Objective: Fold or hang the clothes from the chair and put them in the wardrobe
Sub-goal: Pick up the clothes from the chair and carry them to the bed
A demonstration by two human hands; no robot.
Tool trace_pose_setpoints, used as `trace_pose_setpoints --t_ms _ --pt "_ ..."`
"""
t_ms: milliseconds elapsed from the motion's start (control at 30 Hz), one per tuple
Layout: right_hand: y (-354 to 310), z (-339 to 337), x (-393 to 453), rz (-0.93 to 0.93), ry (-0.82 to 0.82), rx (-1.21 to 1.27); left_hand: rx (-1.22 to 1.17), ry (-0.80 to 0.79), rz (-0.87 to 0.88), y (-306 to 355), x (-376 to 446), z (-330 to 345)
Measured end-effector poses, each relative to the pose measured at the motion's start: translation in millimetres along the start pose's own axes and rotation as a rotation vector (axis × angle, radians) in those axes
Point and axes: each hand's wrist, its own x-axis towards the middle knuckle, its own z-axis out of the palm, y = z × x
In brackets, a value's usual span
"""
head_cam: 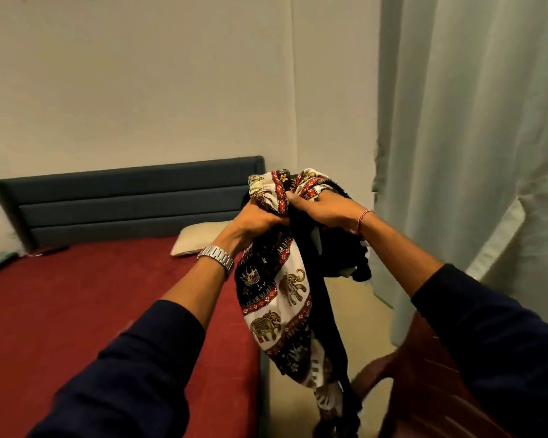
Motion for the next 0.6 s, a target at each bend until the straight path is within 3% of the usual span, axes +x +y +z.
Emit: trace_pose_setpoints --t_ms 200,600 --pt "-62 66 24 -0.131 -0.121 0.263 0.214 0.144 0.049 -2 -43 -103" --pt "-171 195 82 -0.421 -0.298 0.418 0.444 0.467 0.047 -40 -100 -255"
